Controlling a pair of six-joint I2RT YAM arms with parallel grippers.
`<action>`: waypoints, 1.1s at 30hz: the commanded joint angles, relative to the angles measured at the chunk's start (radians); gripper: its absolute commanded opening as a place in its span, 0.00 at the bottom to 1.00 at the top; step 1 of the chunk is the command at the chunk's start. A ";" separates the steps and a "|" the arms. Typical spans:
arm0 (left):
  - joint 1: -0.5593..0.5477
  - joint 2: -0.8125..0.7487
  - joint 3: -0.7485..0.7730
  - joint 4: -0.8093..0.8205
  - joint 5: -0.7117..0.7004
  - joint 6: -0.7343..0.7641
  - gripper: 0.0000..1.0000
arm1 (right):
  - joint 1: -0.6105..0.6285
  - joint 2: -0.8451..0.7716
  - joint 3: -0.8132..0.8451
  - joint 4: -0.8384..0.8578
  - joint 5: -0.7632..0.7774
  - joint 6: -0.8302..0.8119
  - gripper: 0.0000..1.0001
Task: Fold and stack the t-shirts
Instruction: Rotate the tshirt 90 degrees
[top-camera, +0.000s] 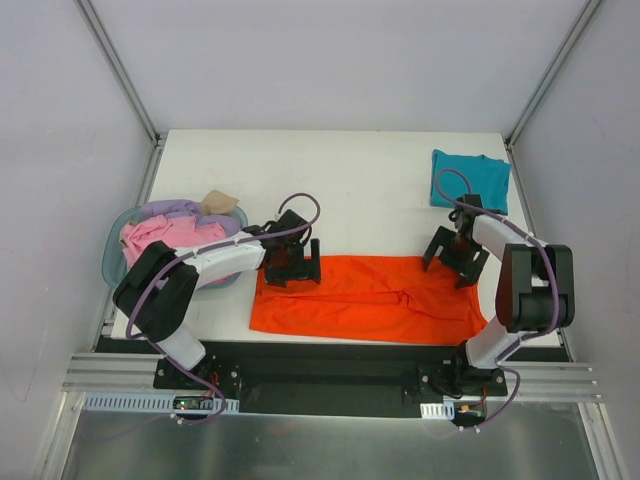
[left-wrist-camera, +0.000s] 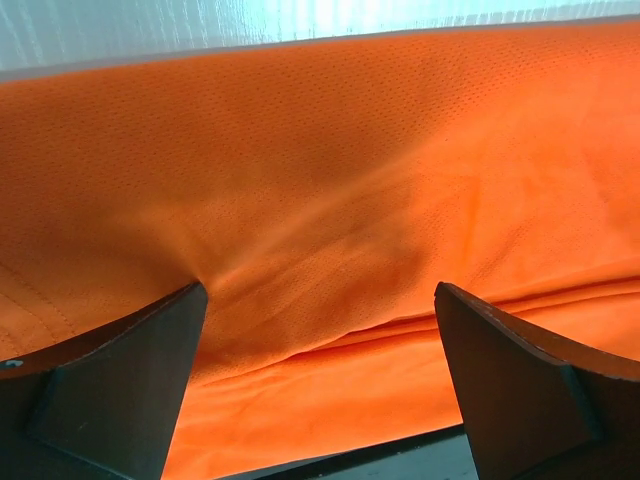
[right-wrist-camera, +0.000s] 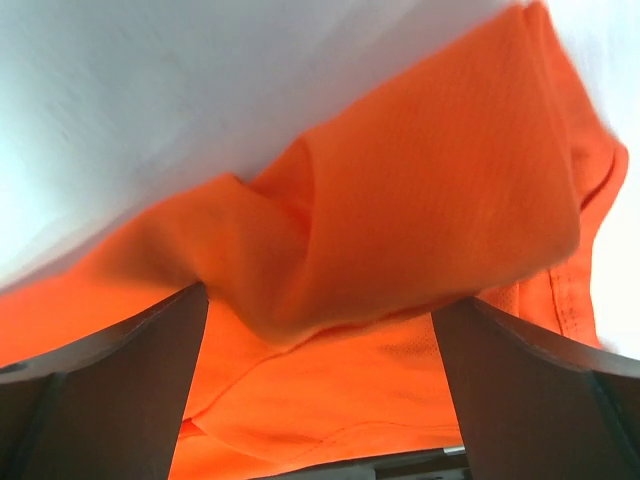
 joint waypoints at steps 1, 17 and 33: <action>0.014 0.008 -0.056 0.003 -0.013 -0.037 0.99 | -0.011 0.105 0.080 0.020 -0.032 0.021 0.97; -0.016 -0.276 -0.357 0.003 0.120 -0.245 0.99 | 0.195 0.609 0.829 -0.159 -0.163 -0.055 0.97; -0.326 -0.072 -0.119 0.139 0.037 -0.364 0.99 | 0.261 1.019 1.515 0.210 -0.410 0.150 0.97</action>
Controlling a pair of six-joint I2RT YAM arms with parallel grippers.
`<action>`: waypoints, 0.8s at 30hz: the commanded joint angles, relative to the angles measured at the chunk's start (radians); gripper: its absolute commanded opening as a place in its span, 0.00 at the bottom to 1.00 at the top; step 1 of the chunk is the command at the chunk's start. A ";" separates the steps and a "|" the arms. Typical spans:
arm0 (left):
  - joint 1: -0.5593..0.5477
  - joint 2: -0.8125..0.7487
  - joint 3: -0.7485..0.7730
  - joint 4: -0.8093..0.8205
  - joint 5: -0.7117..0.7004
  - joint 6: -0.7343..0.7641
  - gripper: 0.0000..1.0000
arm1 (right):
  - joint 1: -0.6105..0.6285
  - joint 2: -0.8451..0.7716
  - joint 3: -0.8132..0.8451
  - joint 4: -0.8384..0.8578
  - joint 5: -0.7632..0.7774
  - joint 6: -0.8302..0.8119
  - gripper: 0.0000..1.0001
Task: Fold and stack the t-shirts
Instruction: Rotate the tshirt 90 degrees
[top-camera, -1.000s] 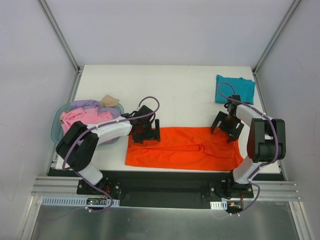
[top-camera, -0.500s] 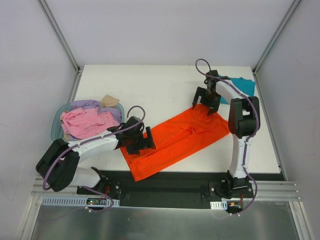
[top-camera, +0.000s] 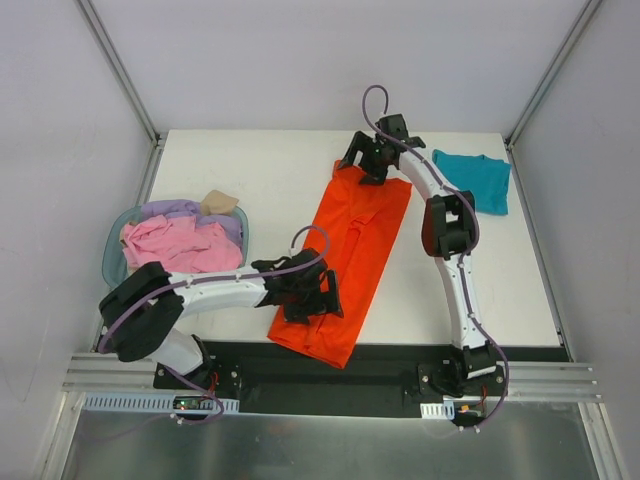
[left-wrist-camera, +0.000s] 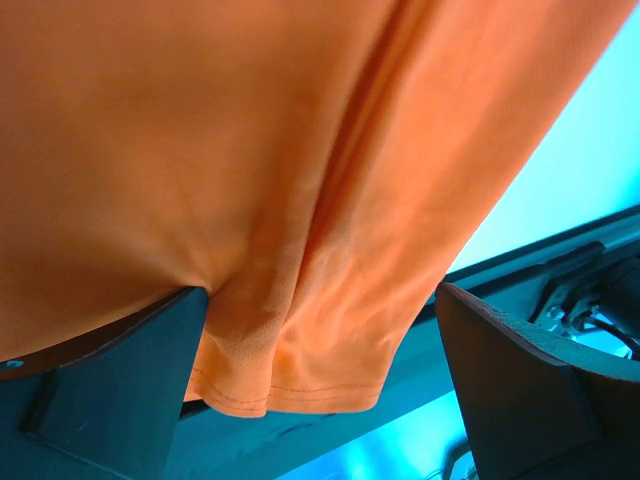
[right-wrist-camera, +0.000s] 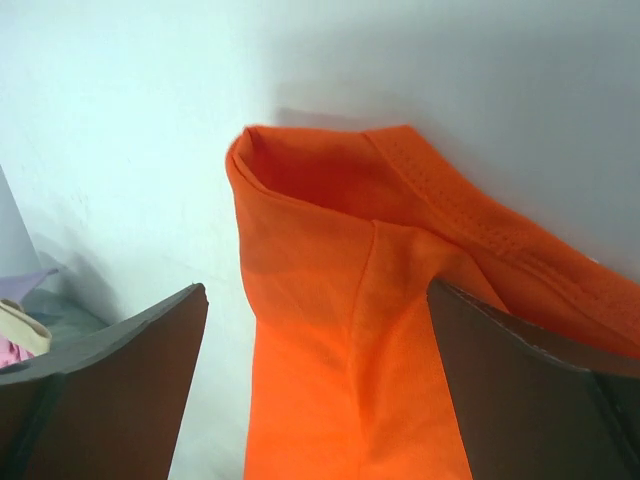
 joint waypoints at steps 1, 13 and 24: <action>-0.066 0.102 0.105 0.010 -0.039 0.009 1.00 | -0.007 0.017 0.090 0.126 0.005 0.016 0.97; -0.071 -0.054 0.176 -0.137 -0.129 0.227 0.99 | -0.004 -0.690 -0.412 -0.077 0.133 -0.221 0.97; 0.204 -0.476 -0.072 -0.216 -0.252 0.250 0.99 | 0.254 -1.023 -1.168 0.153 0.214 -0.090 0.97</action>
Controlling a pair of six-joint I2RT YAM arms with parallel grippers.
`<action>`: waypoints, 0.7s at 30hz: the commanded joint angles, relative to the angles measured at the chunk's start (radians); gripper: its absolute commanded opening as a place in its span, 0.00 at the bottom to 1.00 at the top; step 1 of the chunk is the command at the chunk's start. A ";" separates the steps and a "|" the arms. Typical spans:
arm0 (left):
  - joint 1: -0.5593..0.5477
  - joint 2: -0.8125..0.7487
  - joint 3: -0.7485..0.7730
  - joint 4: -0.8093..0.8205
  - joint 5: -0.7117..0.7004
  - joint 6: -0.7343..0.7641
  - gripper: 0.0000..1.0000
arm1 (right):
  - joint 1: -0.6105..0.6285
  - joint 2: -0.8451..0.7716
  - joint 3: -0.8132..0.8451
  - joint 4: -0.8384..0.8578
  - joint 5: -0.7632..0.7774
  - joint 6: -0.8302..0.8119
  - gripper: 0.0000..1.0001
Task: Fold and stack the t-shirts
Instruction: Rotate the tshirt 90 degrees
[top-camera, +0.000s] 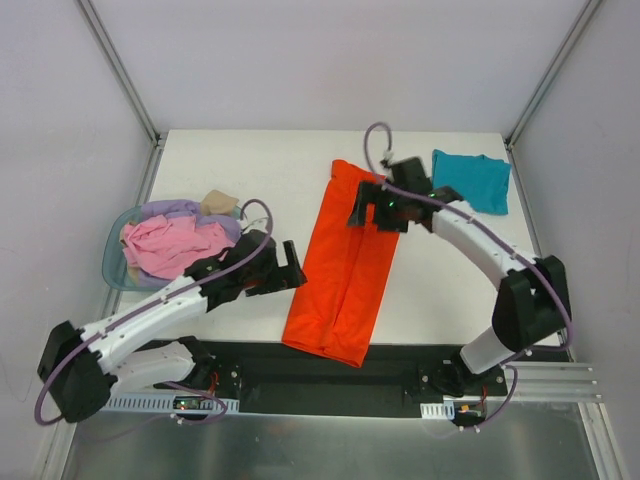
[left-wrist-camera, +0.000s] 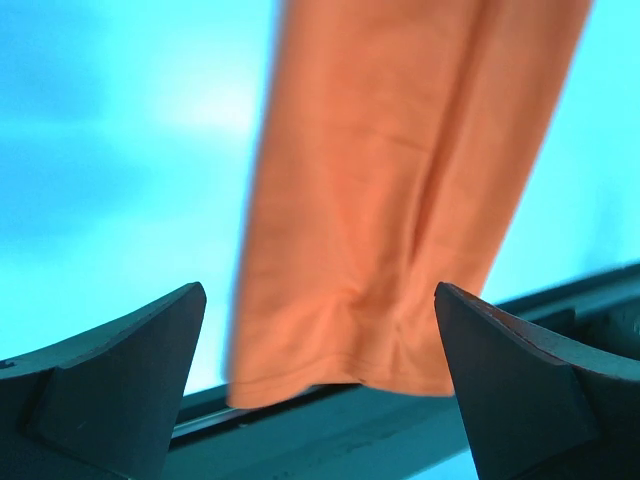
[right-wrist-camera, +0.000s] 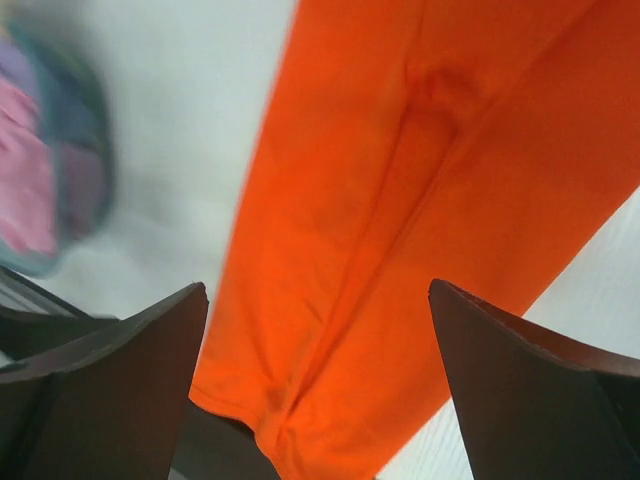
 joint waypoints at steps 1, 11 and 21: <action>0.068 -0.165 -0.089 -0.057 -0.075 0.042 0.99 | 0.139 0.057 -0.133 0.053 0.061 0.054 0.97; 0.068 -0.227 -0.114 -0.056 -0.094 0.056 0.99 | 0.167 0.372 0.005 -0.007 0.069 0.043 0.97; 0.067 -0.236 -0.054 -0.047 -0.042 0.117 0.99 | 0.057 0.621 0.263 -0.119 0.092 -0.021 0.97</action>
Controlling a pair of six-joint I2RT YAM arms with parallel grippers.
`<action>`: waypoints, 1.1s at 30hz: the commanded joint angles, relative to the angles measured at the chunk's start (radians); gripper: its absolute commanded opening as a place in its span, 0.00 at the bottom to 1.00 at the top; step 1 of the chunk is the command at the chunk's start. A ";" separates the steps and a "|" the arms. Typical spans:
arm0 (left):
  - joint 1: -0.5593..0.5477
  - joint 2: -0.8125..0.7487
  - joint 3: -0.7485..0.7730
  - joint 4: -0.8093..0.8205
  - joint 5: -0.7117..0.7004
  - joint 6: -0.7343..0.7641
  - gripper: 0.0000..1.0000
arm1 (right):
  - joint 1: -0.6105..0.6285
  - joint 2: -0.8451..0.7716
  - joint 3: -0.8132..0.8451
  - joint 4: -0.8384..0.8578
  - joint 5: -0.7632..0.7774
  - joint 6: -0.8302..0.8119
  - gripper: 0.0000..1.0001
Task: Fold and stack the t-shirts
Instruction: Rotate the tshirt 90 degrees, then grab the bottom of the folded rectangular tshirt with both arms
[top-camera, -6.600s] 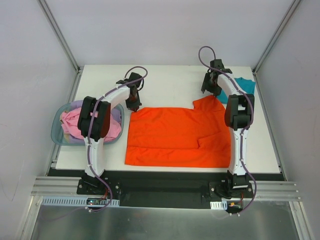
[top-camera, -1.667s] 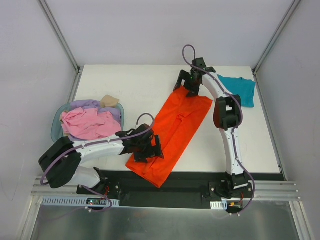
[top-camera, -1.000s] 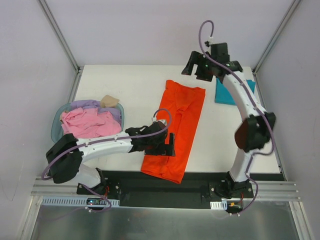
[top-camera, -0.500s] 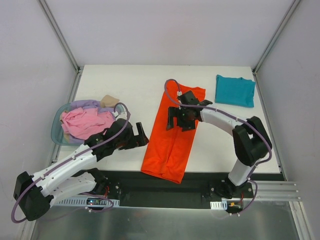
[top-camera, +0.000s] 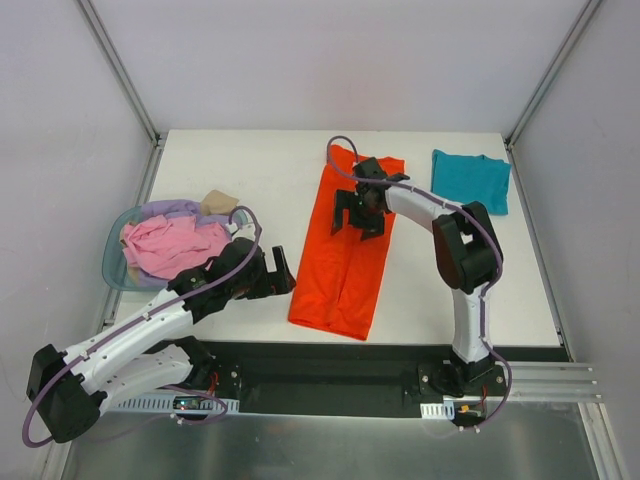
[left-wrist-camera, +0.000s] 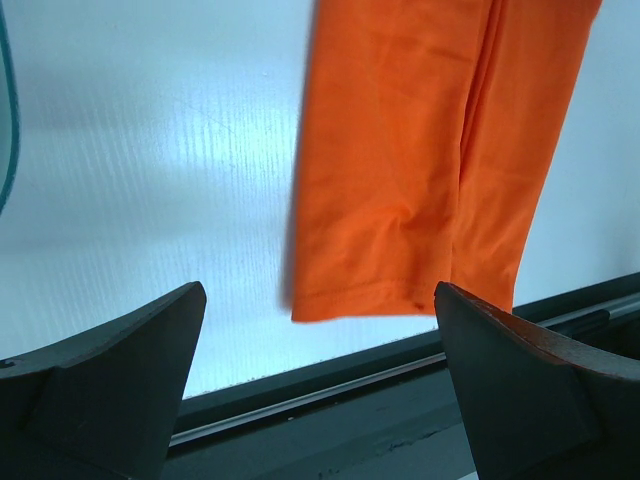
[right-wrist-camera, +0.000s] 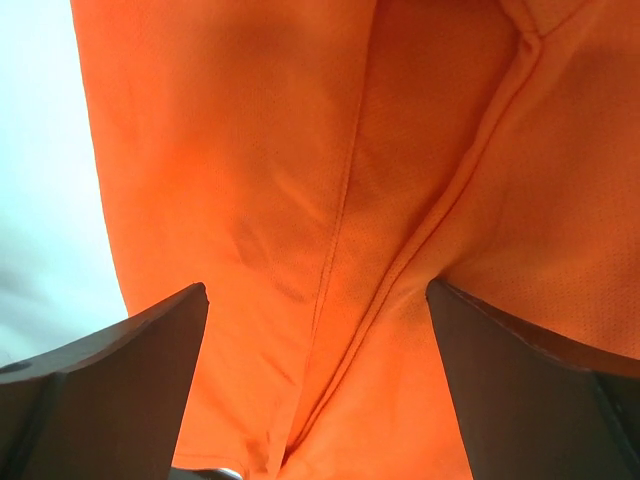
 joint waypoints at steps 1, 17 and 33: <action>-0.002 -0.021 0.058 0.006 0.027 0.060 0.99 | -0.062 0.135 0.124 -0.076 0.045 -0.088 0.97; -0.003 0.054 0.102 0.021 0.140 0.008 0.99 | 0.056 -0.745 -0.389 0.199 0.336 -0.362 0.97; -0.080 0.442 0.205 0.118 0.214 -0.075 0.98 | 0.048 -1.322 -0.887 0.034 0.021 -0.011 0.97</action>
